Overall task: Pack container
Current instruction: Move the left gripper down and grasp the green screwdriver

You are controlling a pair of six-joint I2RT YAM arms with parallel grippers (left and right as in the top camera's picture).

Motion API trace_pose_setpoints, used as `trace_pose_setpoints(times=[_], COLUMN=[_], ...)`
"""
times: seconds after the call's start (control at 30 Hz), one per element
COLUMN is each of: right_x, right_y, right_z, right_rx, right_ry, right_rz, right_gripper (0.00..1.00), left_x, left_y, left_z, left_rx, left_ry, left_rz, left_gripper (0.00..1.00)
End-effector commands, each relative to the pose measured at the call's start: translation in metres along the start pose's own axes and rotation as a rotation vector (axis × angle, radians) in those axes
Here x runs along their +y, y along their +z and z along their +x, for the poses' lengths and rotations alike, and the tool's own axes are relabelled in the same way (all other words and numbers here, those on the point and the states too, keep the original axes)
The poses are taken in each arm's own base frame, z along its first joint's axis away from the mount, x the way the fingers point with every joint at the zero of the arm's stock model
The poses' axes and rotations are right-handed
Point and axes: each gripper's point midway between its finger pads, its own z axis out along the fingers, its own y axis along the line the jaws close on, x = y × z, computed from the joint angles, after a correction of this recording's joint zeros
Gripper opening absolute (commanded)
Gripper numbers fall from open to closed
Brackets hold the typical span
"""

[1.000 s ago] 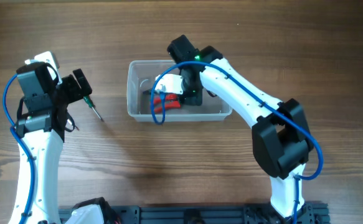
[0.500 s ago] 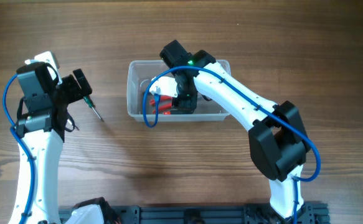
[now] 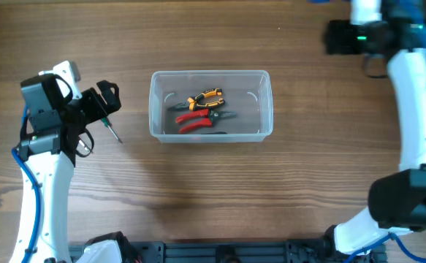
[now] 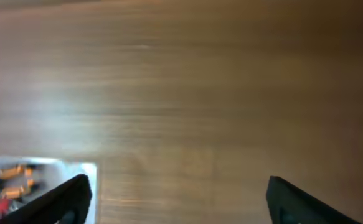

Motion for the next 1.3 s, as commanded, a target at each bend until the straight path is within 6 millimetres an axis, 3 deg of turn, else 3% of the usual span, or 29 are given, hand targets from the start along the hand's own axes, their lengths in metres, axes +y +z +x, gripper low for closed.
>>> trace_pose_setpoints(times=[0.0,0.1,0.33,0.43,0.6,0.67,0.77,0.93,1.07,1.17,1.27], right_x=[-0.039,-0.061,-0.065,-0.064,-0.064,-0.064,-0.064,-0.064,-0.064,-0.064,-0.064], right_y=[0.003,0.000,-0.001,-0.001,-0.001,-0.001,-0.001,-0.001,-0.001,-0.001,-0.001], right_z=[0.019,0.026,0.033,0.033,0.034,0.034,0.034,0.034,0.034,0.034,0.036], right_rx=[0.049,0.062,0.087,0.088,0.089,0.089,0.089,0.089,0.089,0.089,0.100], right_ry=[0.267,0.315,0.323,0.323,0.323,0.323,0.323,0.323,0.323,0.323,0.326], right_rz=[-0.002,0.025,0.041,0.042,0.041,0.042,0.042,0.042,0.042,0.042,0.041], right_gripper=[0.99,1.00,1.00,1.00,1.00,1.00,1.00,1.00,1.00,1.00,1.00], left_x=[0.030,0.046,0.075,0.079,0.081,0.085,0.094,0.104,0.099,0.100,0.103], left_y=[0.008,0.022,0.065,0.072,0.072,0.073,0.078,0.092,0.098,0.099,0.105], left_z=[0.022,0.050,0.094,0.081,0.020,0.007,0.013,0.041,0.044,0.045,0.053], left_rx=[0.094,0.210,0.386,0.398,0.391,0.420,0.492,0.601,0.605,0.608,0.645], left_ry=[-0.181,-0.253,-0.420,-0.415,-0.437,-0.434,-0.436,-0.434,-0.415,-0.404,-0.353], left_rz=[-0.155,-0.226,-0.345,-0.387,-0.423,-0.433,-0.454,-0.481,-0.479,-0.491,-0.480], left_gripper=[1.00,1.00,0.86,0.85,0.96,0.97,0.97,0.84,0.83,0.74,0.80])
